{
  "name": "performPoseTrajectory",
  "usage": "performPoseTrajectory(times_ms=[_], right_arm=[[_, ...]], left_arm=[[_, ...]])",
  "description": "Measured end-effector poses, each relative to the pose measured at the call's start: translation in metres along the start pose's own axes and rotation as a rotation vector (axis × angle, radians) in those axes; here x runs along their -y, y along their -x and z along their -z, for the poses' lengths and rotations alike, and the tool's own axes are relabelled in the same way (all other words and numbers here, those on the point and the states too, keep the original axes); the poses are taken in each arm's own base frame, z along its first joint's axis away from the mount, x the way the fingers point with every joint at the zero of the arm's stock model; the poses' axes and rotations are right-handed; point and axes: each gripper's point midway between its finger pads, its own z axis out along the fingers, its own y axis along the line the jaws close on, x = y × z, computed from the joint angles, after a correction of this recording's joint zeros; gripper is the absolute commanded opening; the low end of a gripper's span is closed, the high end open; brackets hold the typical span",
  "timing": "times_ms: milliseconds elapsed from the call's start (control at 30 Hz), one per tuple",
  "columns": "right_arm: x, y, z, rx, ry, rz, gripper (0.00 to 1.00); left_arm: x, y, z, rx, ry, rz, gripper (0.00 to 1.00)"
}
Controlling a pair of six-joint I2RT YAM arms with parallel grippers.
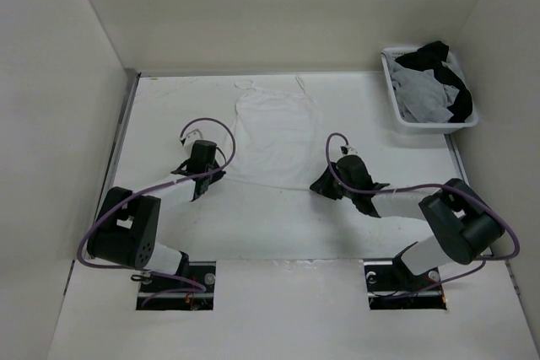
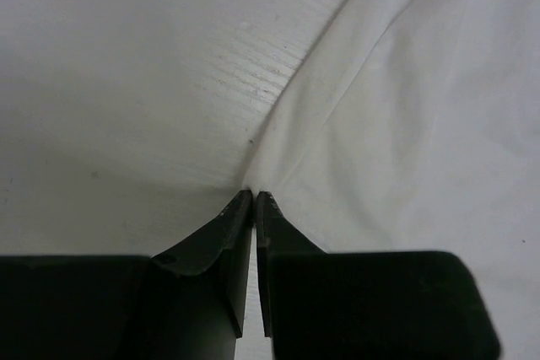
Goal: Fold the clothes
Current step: Flatten the tank top out
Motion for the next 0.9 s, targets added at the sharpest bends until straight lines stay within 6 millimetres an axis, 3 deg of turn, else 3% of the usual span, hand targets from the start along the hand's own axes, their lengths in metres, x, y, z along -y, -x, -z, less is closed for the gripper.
performPoseTrajectory(times_ms=[300,467,567,700,800,900], right_arm=[[-0.004,0.008,0.001,0.033,0.011,0.003,0.06],[-0.028,0.025,0.031,0.102,0.071,0.042,0.05],[-0.060,0.041,0.074,0.179,0.155,0.091,0.05],[-0.111,0.073,0.155,0.317,0.271,0.164,0.05],[-0.151,0.099,0.229,0.432,0.368,0.203,0.05],[-0.177,0.116,0.290,0.512,0.446,0.222,0.05]], left_arm=[[0.003,0.006,0.010,0.024,-0.025,0.015,0.00],[0.021,0.028,0.042,0.092,-0.105,0.047,0.00],[0.037,0.049,0.078,0.152,-0.183,0.072,0.00],[0.062,0.090,0.141,0.250,-0.301,0.112,0.00],[0.081,0.131,0.205,0.351,-0.407,0.149,0.00],[0.094,0.172,0.279,0.464,-0.528,0.192,0.00]])
